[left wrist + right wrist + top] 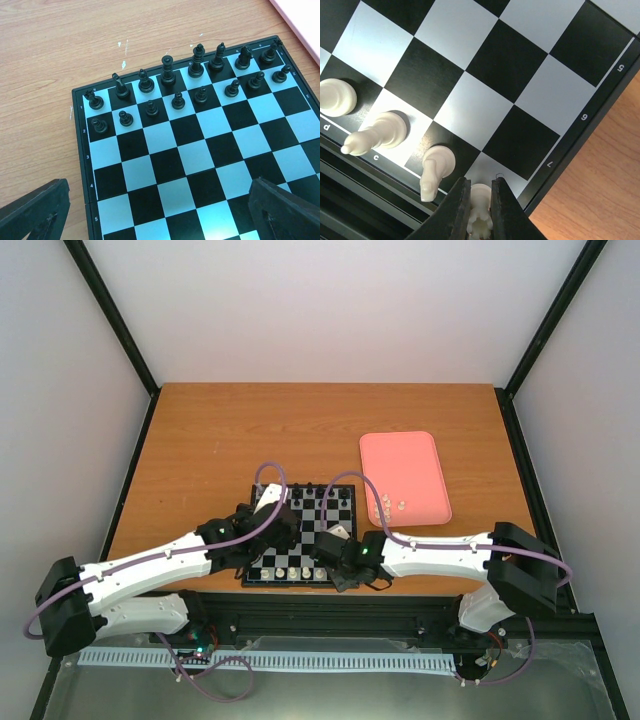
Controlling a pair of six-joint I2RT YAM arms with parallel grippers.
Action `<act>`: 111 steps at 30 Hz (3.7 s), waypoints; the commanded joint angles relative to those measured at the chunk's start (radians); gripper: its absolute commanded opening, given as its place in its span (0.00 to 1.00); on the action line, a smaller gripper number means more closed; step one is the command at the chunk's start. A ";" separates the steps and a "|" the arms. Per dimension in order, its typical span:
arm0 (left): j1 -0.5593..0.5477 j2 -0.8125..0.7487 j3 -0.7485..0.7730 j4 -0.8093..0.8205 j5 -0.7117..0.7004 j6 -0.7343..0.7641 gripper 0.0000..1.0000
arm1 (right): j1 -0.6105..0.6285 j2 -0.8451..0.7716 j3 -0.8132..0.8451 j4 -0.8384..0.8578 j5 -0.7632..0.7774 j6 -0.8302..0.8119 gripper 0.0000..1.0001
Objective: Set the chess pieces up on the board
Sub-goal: Place the chess piece on the chessboard, then pick up the chess piece from the storage box.
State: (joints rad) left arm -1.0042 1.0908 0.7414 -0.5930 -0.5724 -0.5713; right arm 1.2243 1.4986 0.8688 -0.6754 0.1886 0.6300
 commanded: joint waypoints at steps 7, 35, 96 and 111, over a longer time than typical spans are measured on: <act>0.007 0.021 0.006 0.006 -0.008 -0.001 1.00 | 0.000 0.002 -0.028 0.033 0.004 0.006 0.09; 0.006 0.015 0.001 0.001 -0.004 -0.004 1.00 | -0.006 -0.075 0.004 -0.058 0.126 0.020 0.35; 0.006 0.040 -0.005 0.013 0.005 -0.002 1.00 | -0.151 -0.066 -0.122 0.086 -0.063 -0.045 0.45; 0.006 0.043 -0.007 0.013 0.005 -0.004 1.00 | -0.151 -0.067 -0.113 0.074 -0.024 -0.038 0.45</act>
State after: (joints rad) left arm -1.0039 1.1305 0.7322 -0.5915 -0.5568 -0.5713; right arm 1.0744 1.4281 0.7395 -0.6010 0.1223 0.5846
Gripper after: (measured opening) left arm 0.998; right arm 0.449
